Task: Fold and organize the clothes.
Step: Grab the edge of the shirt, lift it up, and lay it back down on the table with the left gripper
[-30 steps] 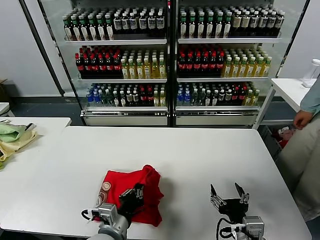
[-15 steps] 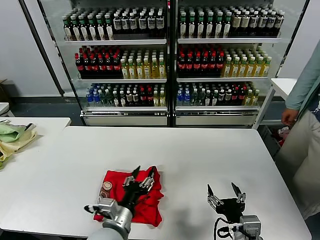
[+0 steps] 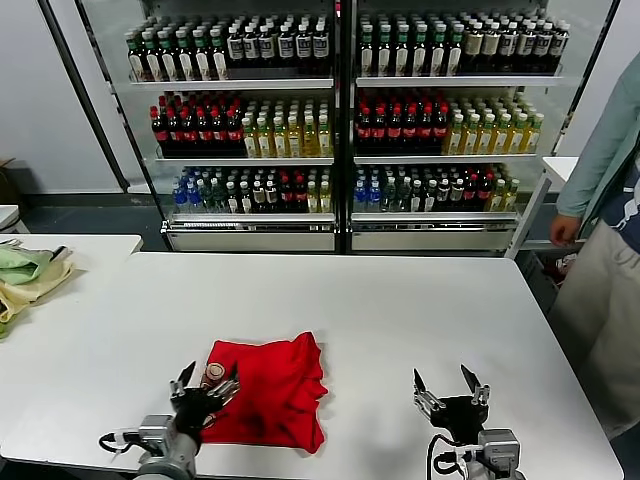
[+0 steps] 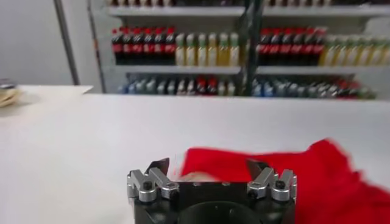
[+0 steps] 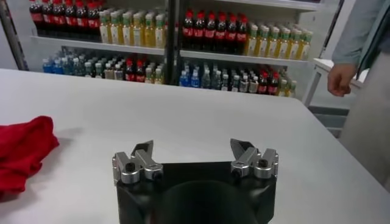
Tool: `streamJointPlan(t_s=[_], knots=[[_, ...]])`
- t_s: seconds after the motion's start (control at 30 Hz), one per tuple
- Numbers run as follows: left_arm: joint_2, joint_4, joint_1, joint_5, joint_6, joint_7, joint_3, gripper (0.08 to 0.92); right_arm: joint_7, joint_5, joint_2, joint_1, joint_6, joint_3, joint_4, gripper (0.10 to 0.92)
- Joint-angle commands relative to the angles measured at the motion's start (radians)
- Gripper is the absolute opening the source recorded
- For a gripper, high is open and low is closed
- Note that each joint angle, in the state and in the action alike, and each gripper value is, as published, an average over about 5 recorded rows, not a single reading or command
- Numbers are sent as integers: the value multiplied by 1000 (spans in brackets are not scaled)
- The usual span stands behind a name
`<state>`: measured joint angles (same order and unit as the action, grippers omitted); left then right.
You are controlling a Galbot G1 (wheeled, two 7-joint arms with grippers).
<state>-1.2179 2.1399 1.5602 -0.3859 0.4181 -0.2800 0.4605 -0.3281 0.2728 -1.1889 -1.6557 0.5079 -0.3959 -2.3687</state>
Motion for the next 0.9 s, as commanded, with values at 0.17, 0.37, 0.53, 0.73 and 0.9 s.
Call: streamJointPlan(t_s=[0.17, 0.37, 0.53, 0.73, 0.9], knots=[[25, -43, 43, -174, 102, 71, 117, 823, 0, 0, -4, 3, -1, 4, 2, 823], [22, -65, 28, -226, 97, 114, 114, 820, -1, -1, -3, -2, -2, 2, -1, 823], [18, -87, 23, -269, 72, 119, 111, 715, 0, -1, -1, -2, -2, 3, -5, 823], [15, -91, 19, -296, 44, 143, 112, 542, 2, -1, -2, -1, -4, 3, -4, 823], [5, -96, 16, -295, 33, 151, 107, 403, 2, -1, -2, -4, -4, 0, -9, 823]])
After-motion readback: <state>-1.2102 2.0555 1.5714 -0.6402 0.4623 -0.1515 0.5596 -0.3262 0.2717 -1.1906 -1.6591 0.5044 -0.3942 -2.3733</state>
